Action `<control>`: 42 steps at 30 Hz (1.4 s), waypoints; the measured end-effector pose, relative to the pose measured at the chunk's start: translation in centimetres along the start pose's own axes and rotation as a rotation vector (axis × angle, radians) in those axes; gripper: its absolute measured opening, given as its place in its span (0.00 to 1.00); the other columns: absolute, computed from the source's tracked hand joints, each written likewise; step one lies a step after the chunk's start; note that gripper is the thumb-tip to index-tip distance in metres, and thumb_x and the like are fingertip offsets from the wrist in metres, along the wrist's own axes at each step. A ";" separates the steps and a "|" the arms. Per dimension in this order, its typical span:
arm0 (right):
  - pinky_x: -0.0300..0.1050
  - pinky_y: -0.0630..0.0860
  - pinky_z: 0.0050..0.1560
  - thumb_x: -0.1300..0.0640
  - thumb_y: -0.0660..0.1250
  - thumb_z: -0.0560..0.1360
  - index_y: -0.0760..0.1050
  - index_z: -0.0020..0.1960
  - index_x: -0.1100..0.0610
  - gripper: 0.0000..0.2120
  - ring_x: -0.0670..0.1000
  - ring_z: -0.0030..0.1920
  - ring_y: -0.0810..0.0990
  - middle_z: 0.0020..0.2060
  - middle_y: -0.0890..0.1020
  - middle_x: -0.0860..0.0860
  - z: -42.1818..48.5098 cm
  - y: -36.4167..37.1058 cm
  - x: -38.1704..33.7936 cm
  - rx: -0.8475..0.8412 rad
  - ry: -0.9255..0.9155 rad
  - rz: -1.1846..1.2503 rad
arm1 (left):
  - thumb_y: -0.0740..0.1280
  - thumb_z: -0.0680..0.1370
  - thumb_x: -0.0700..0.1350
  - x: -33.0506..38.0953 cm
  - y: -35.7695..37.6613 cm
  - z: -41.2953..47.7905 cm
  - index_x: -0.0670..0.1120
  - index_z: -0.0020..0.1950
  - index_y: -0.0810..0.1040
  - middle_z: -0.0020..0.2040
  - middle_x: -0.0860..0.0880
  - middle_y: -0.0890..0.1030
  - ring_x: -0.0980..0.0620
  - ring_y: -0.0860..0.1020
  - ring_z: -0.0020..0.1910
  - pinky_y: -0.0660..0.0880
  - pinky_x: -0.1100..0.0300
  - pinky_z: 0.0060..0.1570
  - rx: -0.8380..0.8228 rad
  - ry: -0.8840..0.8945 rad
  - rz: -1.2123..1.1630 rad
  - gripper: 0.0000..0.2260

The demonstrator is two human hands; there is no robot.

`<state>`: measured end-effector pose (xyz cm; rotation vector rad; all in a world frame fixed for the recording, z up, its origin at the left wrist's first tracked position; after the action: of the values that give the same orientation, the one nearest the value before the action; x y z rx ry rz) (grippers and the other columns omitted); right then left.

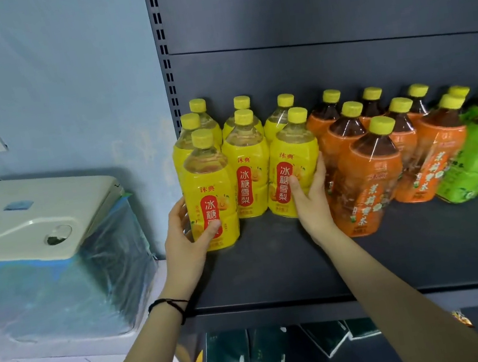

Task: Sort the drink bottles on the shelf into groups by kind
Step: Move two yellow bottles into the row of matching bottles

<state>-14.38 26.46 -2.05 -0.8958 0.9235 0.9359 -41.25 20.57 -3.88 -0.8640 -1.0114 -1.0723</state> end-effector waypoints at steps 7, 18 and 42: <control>0.47 0.62 0.69 0.52 0.66 0.78 0.57 0.77 0.48 0.31 0.54 0.72 0.67 0.72 0.68 0.55 -3.3 -2.5 -1.0 0.323 0.049 -0.168 | 0.72 0.73 0.44 0.6 -0.1 -0.6 0.49 0.71 0.68 0.61 0.58 0.76 0.73 0.74 0.56 0.72 0.75 0.52 0.010 0.012 -0.006 0.27; 0.52 0.69 0.67 0.54 0.56 0.82 0.56 0.77 0.49 0.24 0.58 0.67 0.73 0.70 0.72 0.55 -0.2 -1.4 0.5 0.137 0.173 -0.095 | 0.72 0.74 0.45 1.4 -0.9 -1.0 0.49 0.68 0.70 0.58 0.57 0.75 0.62 0.75 0.53 0.71 0.74 0.46 0.037 -0.038 0.133 0.24; 0.26 0.72 0.45 0.57 0.65 0.78 0.75 0.56 0.52 0.07 0.35 0.45 0.78 0.47 0.80 0.46 -13.8 -31.4 2.3 0.403 0.148 -0.127 | 0.64 0.72 0.65 9.1 24.0 -9.4 0.59 0.61 0.73 0.58 0.57 0.78 0.56 0.76 0.58 0.74 0.56 0.56 -0.520 0.297 0.304 0.21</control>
<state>11.87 4.31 -2.01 -0.6733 1.1205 0.5517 -14.65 15.57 -0.03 -1.1894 -0.3353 -1.1740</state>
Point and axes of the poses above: each hand's wrist, its own z-axis towards the middle knuckle, its own y-axis out of the palm, x = y × z, the point moved 9 cm from there along z, towards the middle knuckle
